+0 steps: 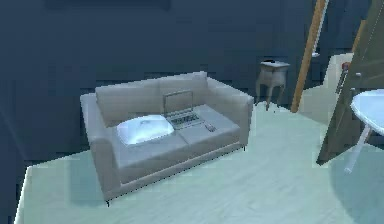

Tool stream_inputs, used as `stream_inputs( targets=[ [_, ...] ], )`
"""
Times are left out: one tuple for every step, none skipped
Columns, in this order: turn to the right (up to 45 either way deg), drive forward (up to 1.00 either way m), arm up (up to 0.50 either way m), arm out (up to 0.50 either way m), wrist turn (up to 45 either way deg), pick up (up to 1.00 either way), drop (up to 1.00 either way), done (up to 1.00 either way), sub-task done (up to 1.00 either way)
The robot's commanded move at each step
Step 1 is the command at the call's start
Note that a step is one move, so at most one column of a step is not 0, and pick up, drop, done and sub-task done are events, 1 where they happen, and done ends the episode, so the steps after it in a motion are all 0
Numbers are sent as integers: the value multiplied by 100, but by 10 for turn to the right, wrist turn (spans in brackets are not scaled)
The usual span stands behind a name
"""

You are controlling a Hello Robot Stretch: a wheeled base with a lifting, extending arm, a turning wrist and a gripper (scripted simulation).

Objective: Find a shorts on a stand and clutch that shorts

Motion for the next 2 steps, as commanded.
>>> stream_inputs(
  targets=[
    [150, 0, 0, 0, 0, 0, 0, 0, 0],
    [0, 80, 0, 0, 0, 0, 0, 0, 0]
  ],
)
